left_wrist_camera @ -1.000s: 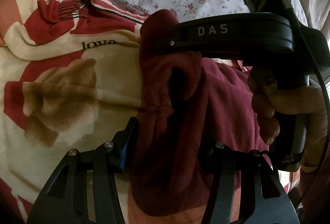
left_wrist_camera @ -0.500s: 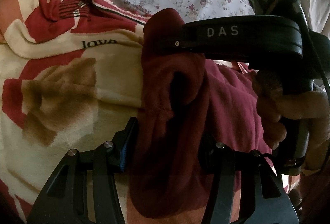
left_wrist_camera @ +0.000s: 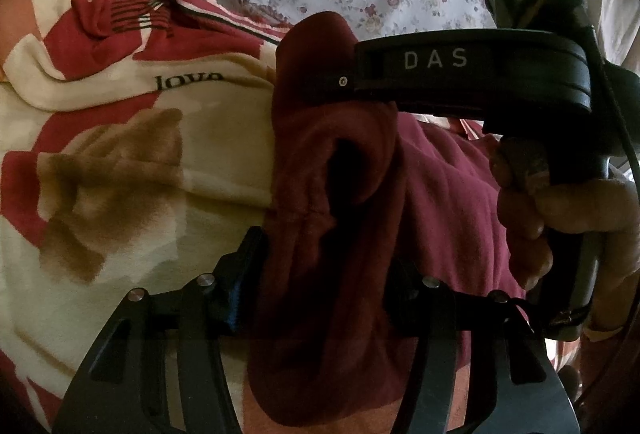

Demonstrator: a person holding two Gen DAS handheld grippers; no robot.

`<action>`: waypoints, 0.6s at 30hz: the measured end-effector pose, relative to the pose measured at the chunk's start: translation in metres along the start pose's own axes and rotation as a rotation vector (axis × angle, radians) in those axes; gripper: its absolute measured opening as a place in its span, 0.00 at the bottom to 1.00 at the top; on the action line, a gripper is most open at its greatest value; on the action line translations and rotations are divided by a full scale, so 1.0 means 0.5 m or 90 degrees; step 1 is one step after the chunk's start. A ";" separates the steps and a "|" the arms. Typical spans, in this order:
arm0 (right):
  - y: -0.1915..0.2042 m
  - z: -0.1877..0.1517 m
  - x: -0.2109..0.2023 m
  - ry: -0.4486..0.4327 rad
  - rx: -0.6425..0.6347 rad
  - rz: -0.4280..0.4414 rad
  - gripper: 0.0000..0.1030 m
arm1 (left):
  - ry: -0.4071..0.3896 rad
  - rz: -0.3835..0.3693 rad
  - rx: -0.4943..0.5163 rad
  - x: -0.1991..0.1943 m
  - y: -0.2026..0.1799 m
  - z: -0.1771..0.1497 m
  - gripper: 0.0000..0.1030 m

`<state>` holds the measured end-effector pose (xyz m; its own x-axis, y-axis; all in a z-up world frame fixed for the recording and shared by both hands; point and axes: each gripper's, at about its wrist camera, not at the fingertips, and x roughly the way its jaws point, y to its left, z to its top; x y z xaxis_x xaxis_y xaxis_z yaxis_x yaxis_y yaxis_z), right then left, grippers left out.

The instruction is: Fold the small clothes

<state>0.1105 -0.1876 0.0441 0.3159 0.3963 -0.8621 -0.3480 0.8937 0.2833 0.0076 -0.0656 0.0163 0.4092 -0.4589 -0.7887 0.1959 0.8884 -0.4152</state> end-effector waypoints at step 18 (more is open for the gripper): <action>0.002 -0.010 -0.031 -0.017 -0.015 0.004 0.33 | -0.014 0.004 0.001 -0.009 -0.008 -0.007 0.35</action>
<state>0.1009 -0.1939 0.0555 0.3367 0.4076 -0.8488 -0.3703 0.8861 0.2786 0.0017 -0.0673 0.0198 0.4301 -0.4531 -0.7809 0.1945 0.8911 -0.4099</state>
